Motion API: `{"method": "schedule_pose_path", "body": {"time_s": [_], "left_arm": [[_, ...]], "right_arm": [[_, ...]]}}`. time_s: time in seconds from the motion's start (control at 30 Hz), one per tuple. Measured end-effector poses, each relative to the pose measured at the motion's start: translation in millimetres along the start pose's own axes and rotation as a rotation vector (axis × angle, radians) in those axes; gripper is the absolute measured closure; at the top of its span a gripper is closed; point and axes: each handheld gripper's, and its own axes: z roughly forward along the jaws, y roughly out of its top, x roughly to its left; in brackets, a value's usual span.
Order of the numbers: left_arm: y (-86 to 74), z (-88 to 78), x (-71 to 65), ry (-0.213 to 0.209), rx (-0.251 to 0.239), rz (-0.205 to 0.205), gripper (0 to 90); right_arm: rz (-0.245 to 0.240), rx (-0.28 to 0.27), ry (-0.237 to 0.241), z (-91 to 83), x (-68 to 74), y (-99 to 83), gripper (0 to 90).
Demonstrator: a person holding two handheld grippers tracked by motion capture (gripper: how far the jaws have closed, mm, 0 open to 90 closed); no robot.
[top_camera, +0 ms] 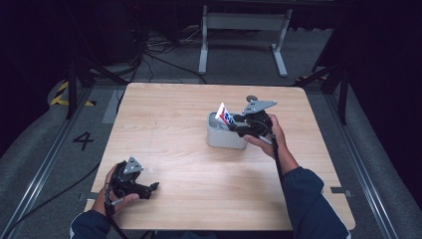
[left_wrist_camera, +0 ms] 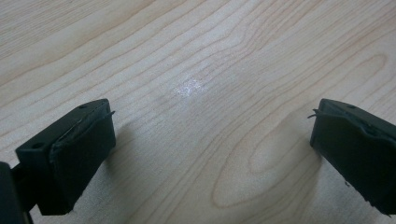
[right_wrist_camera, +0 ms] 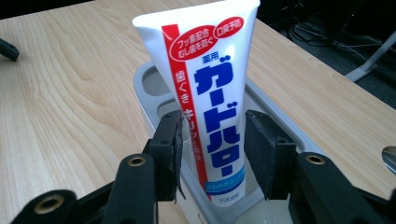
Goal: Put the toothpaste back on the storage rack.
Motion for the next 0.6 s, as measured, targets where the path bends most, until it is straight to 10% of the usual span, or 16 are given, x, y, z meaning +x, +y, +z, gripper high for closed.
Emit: {"method": "schedule_pose_path", "body": {"time_s": [0.6], "left_arm": [[0.0,0.0,0.1,0.000,0.000,0.000,0.5]], "right_arm": [[0.029,-0.036,-0.039,-10.7,0.2,0.2,38.5]]}}
